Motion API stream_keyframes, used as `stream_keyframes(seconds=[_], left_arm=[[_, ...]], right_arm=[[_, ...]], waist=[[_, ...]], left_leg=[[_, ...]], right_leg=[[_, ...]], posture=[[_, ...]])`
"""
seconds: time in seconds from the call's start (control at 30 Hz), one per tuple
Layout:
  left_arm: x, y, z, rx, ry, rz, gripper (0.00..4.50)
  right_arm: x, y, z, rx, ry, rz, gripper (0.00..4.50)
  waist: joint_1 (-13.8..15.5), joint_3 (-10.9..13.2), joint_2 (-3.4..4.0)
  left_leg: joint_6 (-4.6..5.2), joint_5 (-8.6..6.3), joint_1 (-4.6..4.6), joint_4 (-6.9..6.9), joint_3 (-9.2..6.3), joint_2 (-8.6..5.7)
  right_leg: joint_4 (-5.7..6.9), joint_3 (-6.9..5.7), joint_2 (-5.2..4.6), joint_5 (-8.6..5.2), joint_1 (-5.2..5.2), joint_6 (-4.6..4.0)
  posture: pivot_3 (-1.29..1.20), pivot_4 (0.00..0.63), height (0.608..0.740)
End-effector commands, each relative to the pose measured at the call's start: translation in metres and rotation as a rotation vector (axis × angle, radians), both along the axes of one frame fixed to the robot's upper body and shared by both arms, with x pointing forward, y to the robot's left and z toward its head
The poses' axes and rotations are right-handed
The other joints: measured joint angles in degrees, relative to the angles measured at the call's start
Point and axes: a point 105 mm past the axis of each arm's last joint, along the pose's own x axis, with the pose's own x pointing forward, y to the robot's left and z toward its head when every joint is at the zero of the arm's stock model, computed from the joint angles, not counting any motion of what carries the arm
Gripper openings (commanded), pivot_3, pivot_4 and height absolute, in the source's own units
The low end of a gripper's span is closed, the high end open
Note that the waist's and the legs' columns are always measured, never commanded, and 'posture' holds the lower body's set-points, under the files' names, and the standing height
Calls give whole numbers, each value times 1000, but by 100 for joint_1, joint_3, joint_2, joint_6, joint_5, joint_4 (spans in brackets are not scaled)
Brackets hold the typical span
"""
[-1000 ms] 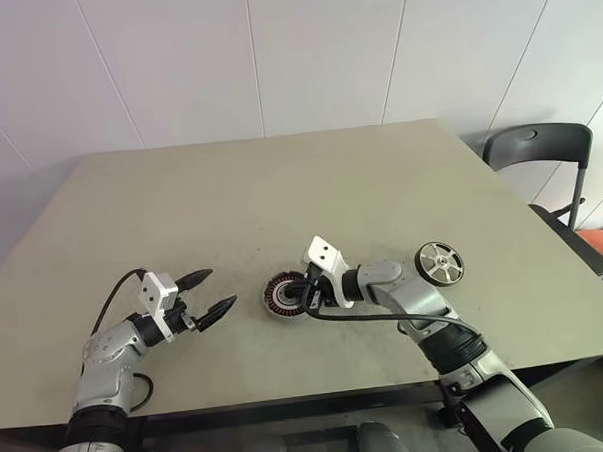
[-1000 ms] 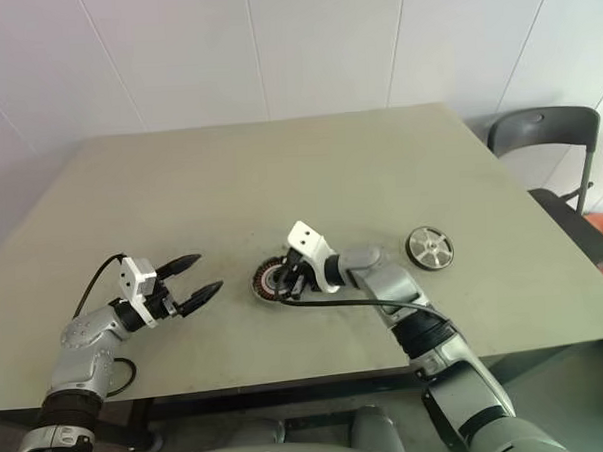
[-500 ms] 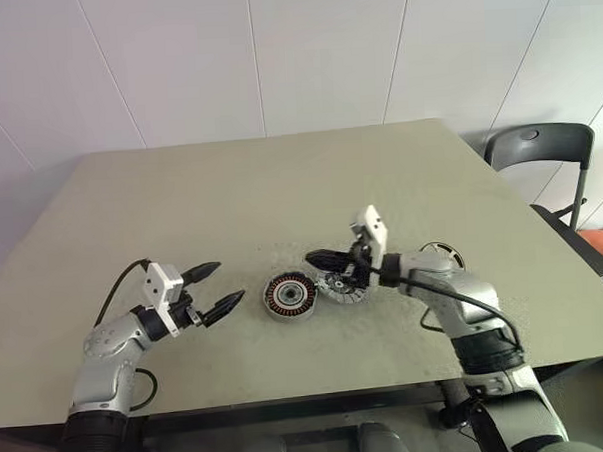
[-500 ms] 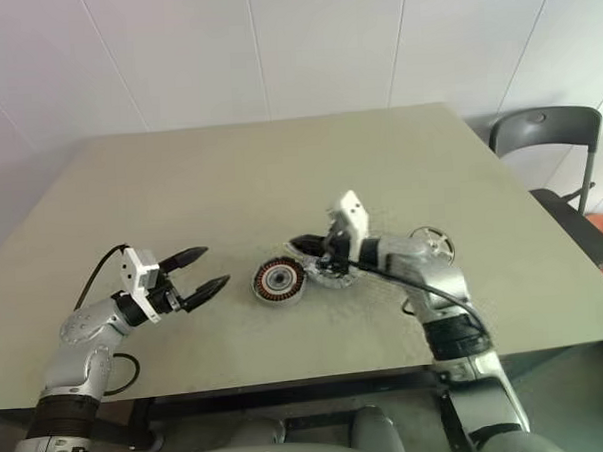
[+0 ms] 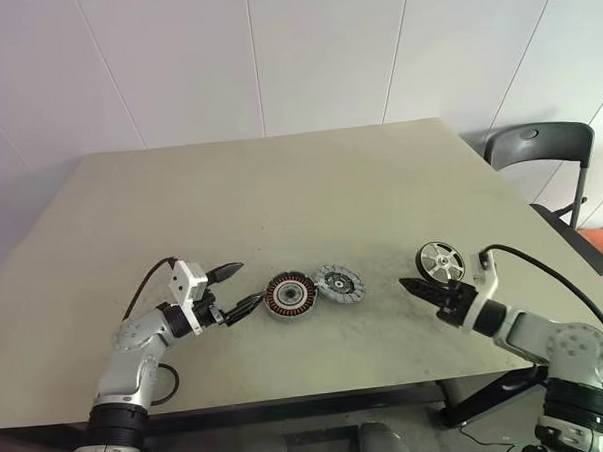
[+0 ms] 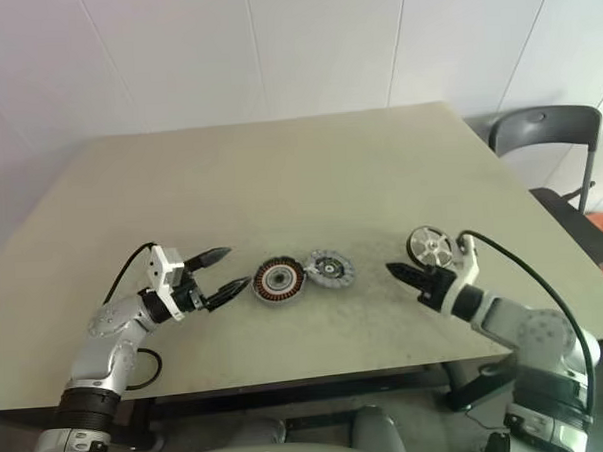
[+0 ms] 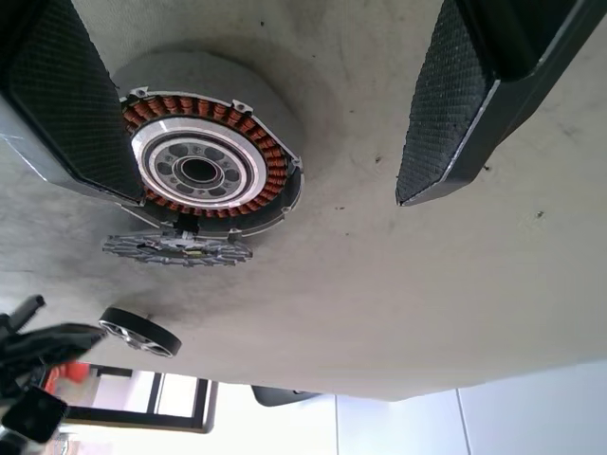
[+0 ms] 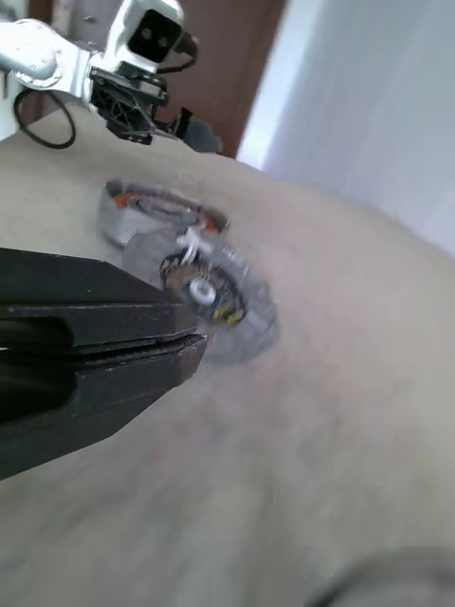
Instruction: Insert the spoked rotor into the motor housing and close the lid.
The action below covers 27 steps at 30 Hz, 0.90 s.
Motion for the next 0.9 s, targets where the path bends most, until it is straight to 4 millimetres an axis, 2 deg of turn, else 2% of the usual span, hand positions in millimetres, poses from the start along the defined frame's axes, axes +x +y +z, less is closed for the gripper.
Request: stream_keyframes(seconds=[0.03,0.23,0.37,0.5,0.63,0.73,0.83,0.9], left_arm=[[11,-7,13,2,-41,-12,4500],[25,-7,15,7,-33,-17,4500],[29,0,15,8,-31,-16,4500],[27,6,16,8,-36,-15,4500],[19,10,19,8,-47,-15,4500],[12,10,20,10,-53,-12,4500],[8,9,21,15,-59,-3,4500],[6,9,23,17,-64,4,4500]], right_arm=[[-4,-4,15,37,-25,-1,914],[-1,-31,-9,24,121,-189,2780],[4,-44,-14,56,158,-286,4017],[21,-57,-10,97,145,-424,4017],[29,-55,-16,113,180,-475,4017],[32,-49,-18,119,188,-470,4017],[36,-45,-17,142,186,-468,3396],[39,-43,-17,152,181,-471,2768]], waist=[[1,0,0],[-6,-1,1],[-10,-3,-4],[-3,4,0],[-15,0,12],[-40,-6,4],[-59,-5,4],[-75,-3,11]], left_leg=[[0,0,0,1,0,0],[0,0,6,1,6,2],[0,0,17,2,9,3],[3,-2,66,2,10,4],[10,-6,71,-11,15,15],[26,-15,81,-9,16,17],[33,-18,78,-9,19,17],[33,-19,79,-10,20,17]], right_leg=[[0,0,0,0,0,1],[0,-1,3,0,14,3],[-1,1,2,2,19,4],[-17,0,2,-1,90,2],[-64,-12,5,-11,131,-12],[-81,-10,5,6,125,15],[-92,-6,2,19,118,26],[-91,-6,2,18,118,25]], posture=[[0,0,740],[0,0,740],[0,0,740],[0,0,740],[0,0,740],[0,0,740],[0,0,740],[0,0,740]])
